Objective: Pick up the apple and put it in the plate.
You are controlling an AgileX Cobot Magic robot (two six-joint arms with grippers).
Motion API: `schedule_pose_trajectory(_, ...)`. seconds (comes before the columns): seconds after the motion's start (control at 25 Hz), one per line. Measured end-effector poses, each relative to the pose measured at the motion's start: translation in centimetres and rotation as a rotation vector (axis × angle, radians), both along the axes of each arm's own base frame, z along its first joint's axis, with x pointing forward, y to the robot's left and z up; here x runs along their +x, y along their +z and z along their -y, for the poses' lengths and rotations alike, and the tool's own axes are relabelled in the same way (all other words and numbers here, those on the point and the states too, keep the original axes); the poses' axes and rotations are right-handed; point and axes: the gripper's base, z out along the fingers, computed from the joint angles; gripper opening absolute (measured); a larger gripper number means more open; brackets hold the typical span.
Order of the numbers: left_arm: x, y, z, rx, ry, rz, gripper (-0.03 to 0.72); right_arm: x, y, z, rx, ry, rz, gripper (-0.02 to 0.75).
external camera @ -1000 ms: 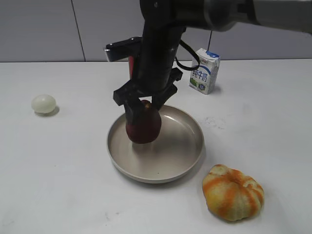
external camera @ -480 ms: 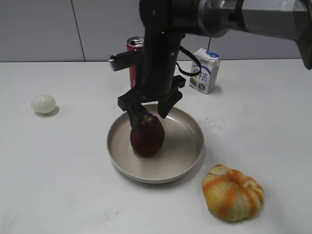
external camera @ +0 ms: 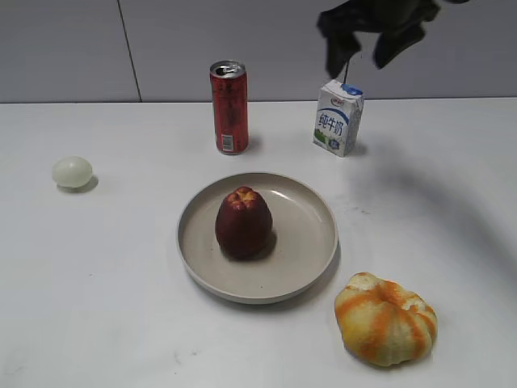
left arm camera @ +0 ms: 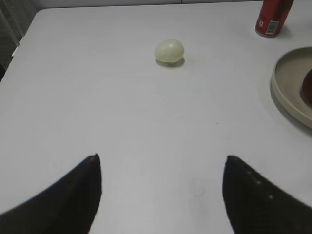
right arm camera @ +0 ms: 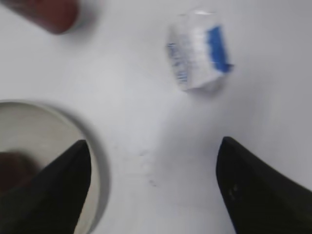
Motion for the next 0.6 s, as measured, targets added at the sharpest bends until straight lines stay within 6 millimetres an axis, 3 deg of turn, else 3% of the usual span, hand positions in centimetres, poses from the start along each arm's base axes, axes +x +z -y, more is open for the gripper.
schedule_pose_trajectory(0.24,0.0,0.0,0.0,0.000,0.000,0.000,0.589,0.4,4.2,9.1,0.025,-0.218,0.081,0.594)
schedule_pose_trajectory(0.4,0.0,0.0,0.0,0.000,0.000,0.000,0.589,-1.8,6.7,11.5,0.018,-0.268,0.114,0.594)
schedule_pose_trajectory(0.6,0.0,0.0,0.0,0.000,0.000,0.000,0.589,-6.2,7.2,12.3,-0.034,-0.273,0.076,0.594)
